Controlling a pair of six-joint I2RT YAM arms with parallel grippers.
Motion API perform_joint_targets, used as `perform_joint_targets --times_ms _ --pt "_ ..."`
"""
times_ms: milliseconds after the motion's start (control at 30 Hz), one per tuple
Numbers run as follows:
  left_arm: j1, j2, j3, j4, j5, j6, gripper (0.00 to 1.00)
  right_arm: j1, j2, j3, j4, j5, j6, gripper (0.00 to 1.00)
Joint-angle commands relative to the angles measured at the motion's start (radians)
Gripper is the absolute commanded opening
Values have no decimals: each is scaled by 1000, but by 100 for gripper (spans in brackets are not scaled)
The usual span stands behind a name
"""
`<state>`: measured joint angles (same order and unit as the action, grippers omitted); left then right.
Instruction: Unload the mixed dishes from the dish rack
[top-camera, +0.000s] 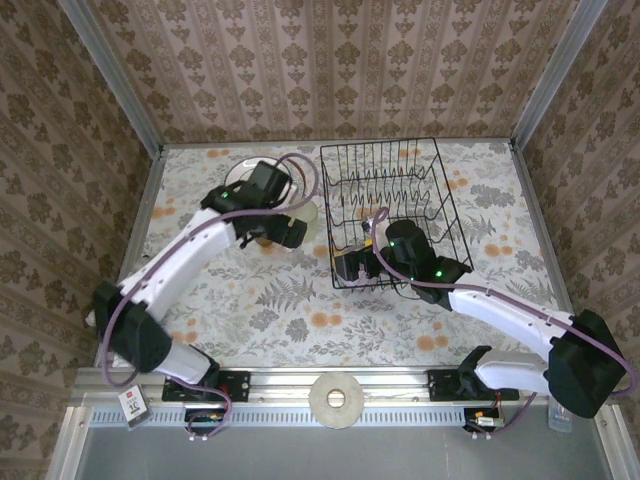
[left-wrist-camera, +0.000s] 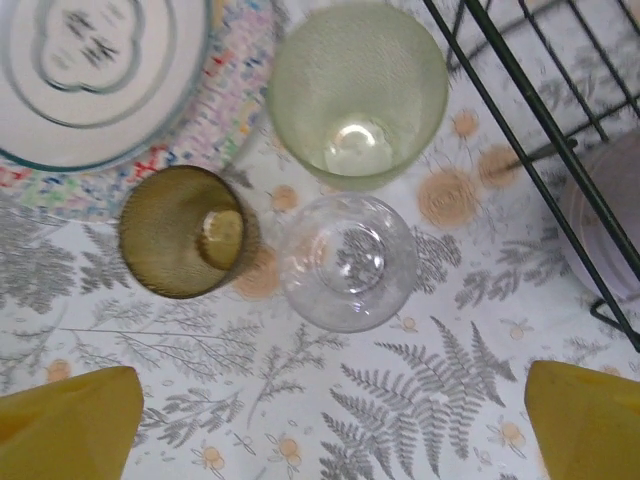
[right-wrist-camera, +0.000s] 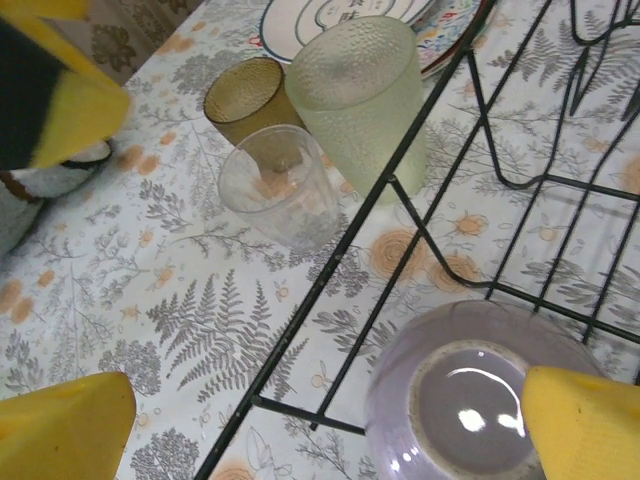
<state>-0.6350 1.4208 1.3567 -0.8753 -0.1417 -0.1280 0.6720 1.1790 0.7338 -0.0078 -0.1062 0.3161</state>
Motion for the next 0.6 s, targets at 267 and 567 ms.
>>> perform_joint_targets --times_ms 267,567 --pt "24 -348 -290 317 88 -163 100 -161 -73 123 -203 79 52 100" --pt "-142 -263 -306 383 190 -238 85 -344 27 178 -364 55 122 100"
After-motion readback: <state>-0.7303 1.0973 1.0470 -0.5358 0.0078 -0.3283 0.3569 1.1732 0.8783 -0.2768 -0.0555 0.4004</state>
